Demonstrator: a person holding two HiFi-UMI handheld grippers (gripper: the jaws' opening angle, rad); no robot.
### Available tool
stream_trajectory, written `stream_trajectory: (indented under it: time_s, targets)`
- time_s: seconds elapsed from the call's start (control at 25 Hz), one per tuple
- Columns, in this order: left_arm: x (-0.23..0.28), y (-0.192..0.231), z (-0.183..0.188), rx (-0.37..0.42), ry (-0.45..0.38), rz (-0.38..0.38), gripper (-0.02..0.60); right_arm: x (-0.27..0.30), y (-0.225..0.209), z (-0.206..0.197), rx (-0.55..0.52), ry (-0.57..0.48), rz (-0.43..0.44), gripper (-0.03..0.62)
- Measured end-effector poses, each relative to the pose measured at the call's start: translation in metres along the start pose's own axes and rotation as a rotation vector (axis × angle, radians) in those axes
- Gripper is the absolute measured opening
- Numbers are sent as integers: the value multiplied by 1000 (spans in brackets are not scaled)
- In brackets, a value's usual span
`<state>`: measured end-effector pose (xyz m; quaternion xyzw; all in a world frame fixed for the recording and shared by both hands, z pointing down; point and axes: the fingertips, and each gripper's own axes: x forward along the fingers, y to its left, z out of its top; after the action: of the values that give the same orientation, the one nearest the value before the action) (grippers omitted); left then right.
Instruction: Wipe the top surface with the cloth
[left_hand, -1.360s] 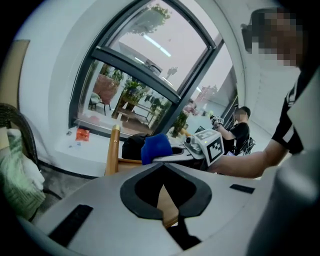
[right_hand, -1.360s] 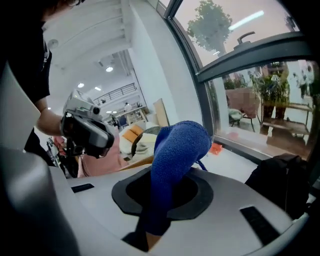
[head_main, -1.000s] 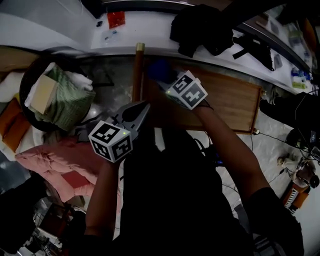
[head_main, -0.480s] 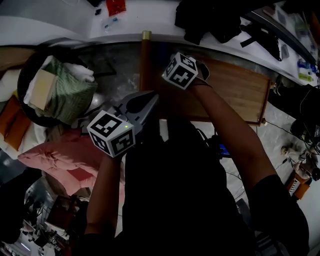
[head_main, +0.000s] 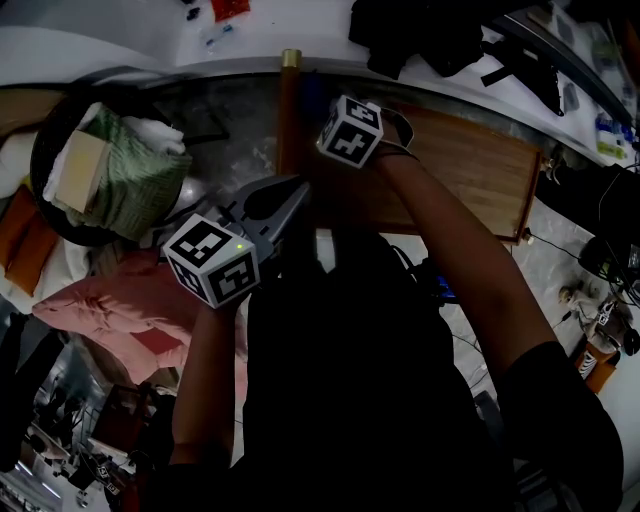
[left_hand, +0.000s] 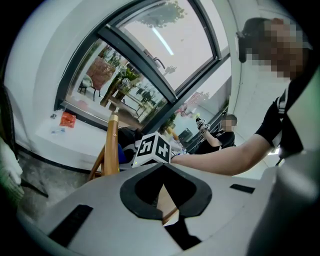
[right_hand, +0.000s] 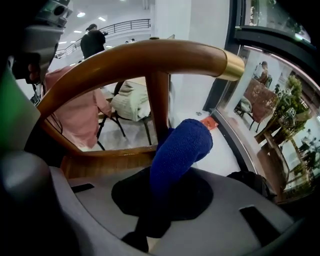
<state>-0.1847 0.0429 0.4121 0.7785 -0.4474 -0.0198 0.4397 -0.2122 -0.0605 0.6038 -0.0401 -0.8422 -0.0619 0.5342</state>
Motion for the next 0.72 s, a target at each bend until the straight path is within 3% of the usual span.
stream_trajectory:
  time_s: [0.24,0.72]
  targets:
    - [2,-1,0,-9,0,-19,9,0,13,-4,0,-31,14,64]
    - [-1,-5,6,-8,-34,-17,11,-5,52,-11,-19,-25,123,64]
